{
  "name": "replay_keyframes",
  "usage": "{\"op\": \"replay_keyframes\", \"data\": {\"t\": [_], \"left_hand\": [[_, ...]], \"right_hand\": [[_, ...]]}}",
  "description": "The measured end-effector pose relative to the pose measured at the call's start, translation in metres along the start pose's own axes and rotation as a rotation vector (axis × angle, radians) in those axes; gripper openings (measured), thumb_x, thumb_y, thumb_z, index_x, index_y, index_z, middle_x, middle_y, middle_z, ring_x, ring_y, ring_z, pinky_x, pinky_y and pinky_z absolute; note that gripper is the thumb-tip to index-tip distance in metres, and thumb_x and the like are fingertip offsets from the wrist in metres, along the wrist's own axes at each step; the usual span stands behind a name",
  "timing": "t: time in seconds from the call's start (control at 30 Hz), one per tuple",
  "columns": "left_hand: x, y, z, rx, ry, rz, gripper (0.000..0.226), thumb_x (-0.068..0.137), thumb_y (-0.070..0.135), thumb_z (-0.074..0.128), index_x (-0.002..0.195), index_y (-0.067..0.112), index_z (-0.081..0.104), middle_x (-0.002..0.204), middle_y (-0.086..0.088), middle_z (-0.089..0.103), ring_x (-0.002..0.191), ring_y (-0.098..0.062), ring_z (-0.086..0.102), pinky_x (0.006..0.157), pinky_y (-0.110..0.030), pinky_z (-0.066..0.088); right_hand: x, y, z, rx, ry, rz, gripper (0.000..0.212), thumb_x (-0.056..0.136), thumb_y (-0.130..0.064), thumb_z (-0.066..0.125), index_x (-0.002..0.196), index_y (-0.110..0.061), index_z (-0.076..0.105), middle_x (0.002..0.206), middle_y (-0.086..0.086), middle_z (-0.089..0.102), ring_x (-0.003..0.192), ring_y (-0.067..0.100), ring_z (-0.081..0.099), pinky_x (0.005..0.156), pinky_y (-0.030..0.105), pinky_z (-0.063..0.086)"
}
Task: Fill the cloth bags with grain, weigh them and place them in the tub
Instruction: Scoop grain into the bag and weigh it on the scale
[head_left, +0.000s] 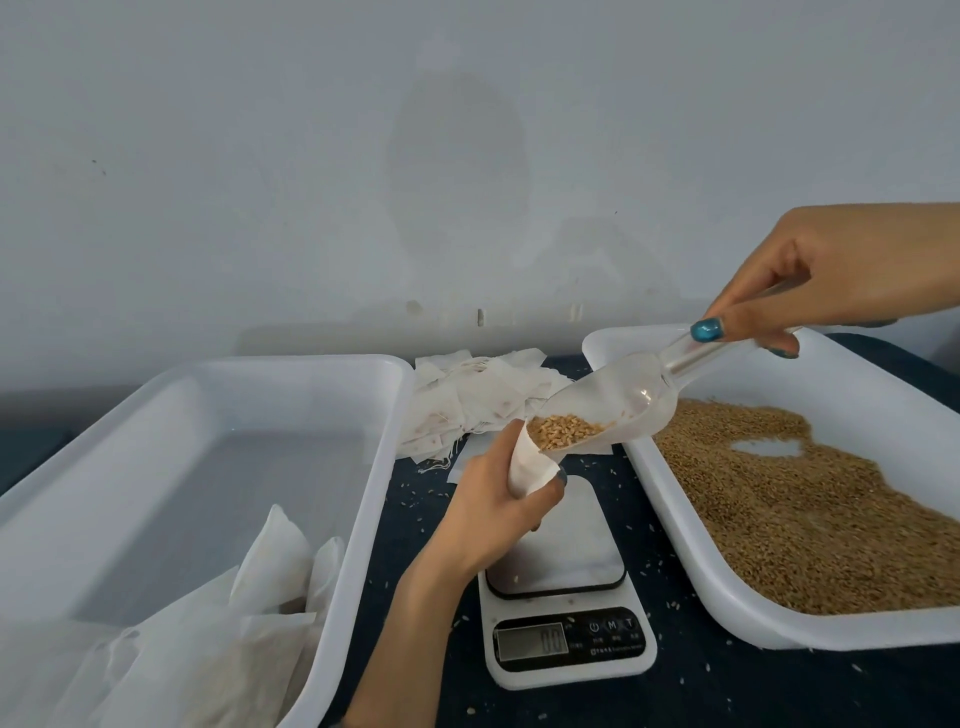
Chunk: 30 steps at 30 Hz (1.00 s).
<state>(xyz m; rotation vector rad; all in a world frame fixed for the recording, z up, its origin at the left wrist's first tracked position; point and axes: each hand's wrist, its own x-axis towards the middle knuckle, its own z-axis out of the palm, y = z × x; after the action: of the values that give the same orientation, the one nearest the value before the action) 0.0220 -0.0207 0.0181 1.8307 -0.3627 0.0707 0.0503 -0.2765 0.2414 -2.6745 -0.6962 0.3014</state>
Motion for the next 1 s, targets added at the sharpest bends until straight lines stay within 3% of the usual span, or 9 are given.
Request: {"op": "replay_keyframes", "data": {"t": [0.13,0.23,0.37,0.5,0.63,0.7,0.8,0.9,1.0], "left_hand": [[-0.001,0.002,-0.002,-0.031,-0.001,0.021,0.027,0.083,0.034,0.062,0.107,0.042,0.054,0.088,0.014,0.065,0.061,-0.006,0.058,0.056,-0.02,0.05],[-0.001,0.003,-0.003,-0.065,0.013,0.021,0.023,0.085,0.036,0.062,0.107,0.037,0.054,0.084,0.012,0.065,0.059,-0.007,0.056,0.055,-0.018,0.047],[-0.001,0.005,-0.004,-0.105,0.018,0.014,0.019,0.09,0.03,0.062,0.103,0.042,0.054,0.08,0.013,0.063,0.058,-0.007,0.054,0.054,-0.017,0.045],[-0.001,0.004,-0.004,-0.157,0.011,0.0,0.018,0.093,0.027,0.061,0.105,0.039,0.055,0.076,0.013,0.059,0.056,-0.006,0.05,0.05,-0.016,0.041],[-0.002,0.004,-0.006,-0.212,0.051,-0.028,0.026,0.09,0.044,0.06,0.116,0.045,0.057,0.082,0.004,0.06,0.057,-0.003,0.048,0.049,-0.015,0.038],[-0.002,0.004,-0.008,-0.218,0.065,-0.017,0.032,0.086,0.049,0.059,0.118,0.046,0.058,0.086,0.002,0.063,0.057,-0.003,0.047,0.049,-0.015,0.038],[-0.002,0.002,-0.01,-0.205,0.115,-0.017,0.027,0.083,0.049,0.058,0.108,0.039,0.062,0.069,0.015,0.059,0.055,-0.002,0.046,0.049,-0.014,0.037],[-0.002,0.001,-0.009,-0.193,0.151,-0.02,0.039,0.08,0.056,0.056,0.103,0.025,0.064,0.062,0.015,0.054,0.054,-0.002,0.044,0.05,-0.016,0.037],[-0.003,0.001,-0.009,-0.219,0.145,-0.02,0.052,0.085,0.058,0.051,0.103,0.011,0.063,0.063,0.001,0.051,0.054,-0.008,0.044,0.051,-0.021,0.039]], "right_hand": [[-0.002,0.01,0.006,0.02,0.019,0.014,0.048,0.068,-0.076,0.057,0.09,-0.039,0.078,0.061,0.001,0.067,0.035,0.012,0.038,0.039,0.015,0.032],[-0.01,0.023,0.019,0.102,0.051,0.043,0.063,0.064,-0.088,0.057,0.095,-0.037,0.078,0.065,0.009,0.067,0.037,0.019,0.037,0.041,0.018,0.033],[-0.023,0.054,0.054,0.355,0.094,0.13,0.04,0.073,-0.071,0.062,0.094,-0.04,0.077,0.066,0.012,0.069,0.033,0.006,0.039,0.034,0.013,0.031],[-0.044,0.089,0.104,0.651,0.184,0.278,0.056,0.067,-0.065,0.071,0.094,-0.017,0.077,0.072,0.017,0.069,0.044,0.013,0.052,0.04,0.016,0.043],[-0.054,0.116,0.132,0.887,0.22,0.326,0.051,0.069,-0.064,0.074,0.103,-0.026,0.077,0.068,0.007,0.064,0.044,0.011,0.05,0.038,0.021,0.041],[-0.058,0.125,0.141,0.842,0.297,0.392,0.035,0.066,-0.054,0.072,0.096,-0.036,0.077,0.067,0.006,0.066,0.045,0.011,0.055,0.039,0.021,0.043],[-0.06,0.138,0.157,0.536,0.316,0.385,0.023,0.075,-0.046,0.063,0.097,-0.048,0.068,0.076,0.004,0.07,0.052,0.014,0.061,0.045,0.029,0.051],[-0.056,0.151,0.17,0.103,0.161,0.408,0.021,0.089,-0.036,0.056,0.109,-0.035,0.061,0.08,0.004,0.071,0.063,0.017,0.066,0.057,0.037,0.06],[-0.051,0.15,0.173,0.02,0.008,0.47,0.034,0.089,-0.048,0.054,0.113,-0.026,0.064,0.084,0.003,0.074,0.067,0.01,0.068,0.065,0.032,0.06]]}}
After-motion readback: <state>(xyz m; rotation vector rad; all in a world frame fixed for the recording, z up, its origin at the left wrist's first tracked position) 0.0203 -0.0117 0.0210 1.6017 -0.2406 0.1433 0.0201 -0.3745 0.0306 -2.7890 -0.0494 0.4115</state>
